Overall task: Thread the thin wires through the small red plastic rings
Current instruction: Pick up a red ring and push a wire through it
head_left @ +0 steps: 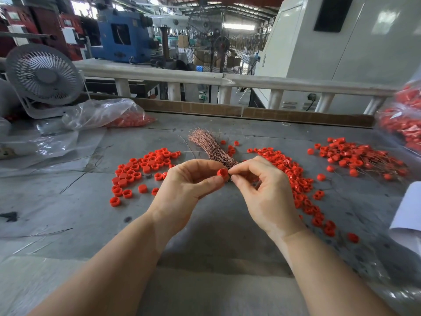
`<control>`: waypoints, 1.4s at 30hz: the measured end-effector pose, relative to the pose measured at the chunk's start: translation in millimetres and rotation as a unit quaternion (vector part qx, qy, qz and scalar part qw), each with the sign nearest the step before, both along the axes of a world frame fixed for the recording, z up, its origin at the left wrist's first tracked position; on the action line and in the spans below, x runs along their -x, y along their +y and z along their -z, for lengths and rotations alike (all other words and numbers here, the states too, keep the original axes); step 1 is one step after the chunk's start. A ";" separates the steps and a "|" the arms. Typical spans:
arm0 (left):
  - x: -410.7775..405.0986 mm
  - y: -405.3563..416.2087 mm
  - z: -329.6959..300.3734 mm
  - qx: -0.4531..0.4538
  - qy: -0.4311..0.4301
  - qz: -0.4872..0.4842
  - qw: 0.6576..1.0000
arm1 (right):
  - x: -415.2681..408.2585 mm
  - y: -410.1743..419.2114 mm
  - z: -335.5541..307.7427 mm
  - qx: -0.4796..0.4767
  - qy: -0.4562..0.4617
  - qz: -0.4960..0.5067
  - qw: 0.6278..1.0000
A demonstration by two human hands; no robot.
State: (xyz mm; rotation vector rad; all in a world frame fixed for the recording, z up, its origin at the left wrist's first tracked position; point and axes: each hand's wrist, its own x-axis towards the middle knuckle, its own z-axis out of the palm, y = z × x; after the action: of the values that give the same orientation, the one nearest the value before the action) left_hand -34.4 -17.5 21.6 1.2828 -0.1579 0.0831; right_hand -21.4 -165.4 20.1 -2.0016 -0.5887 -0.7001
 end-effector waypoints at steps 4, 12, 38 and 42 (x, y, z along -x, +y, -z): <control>0.3 -0.5 -0.7 0.003 -0.004 0.001 1.000 | 1.4 -0.2 -0.7 0.000 0.008 -0.005 1.000; 1.2 -0.2 -0.9 -0.006 0.004 0.001 1.000 | 0.8 0.0 0.2 0.004 0.007 -0.002 1.000; 3.4 -1.4 -7.0 0.076 0.062 0.014 0.995 | -0.8 -0.3 2.9 0.008 0.009 0.006 1.000; 2.6 -0.5 -8.5 0.091 0.083 0.025 0.992 | -1.0 -0.4 2.4 0.012 0.009 0.006 1.000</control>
State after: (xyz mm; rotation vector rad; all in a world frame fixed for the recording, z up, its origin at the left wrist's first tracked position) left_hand -37.1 -18.0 30.1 1.0968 -0.0375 -0.0514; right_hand -20.5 -165.8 17.7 -2.0334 -0.5781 -0.6850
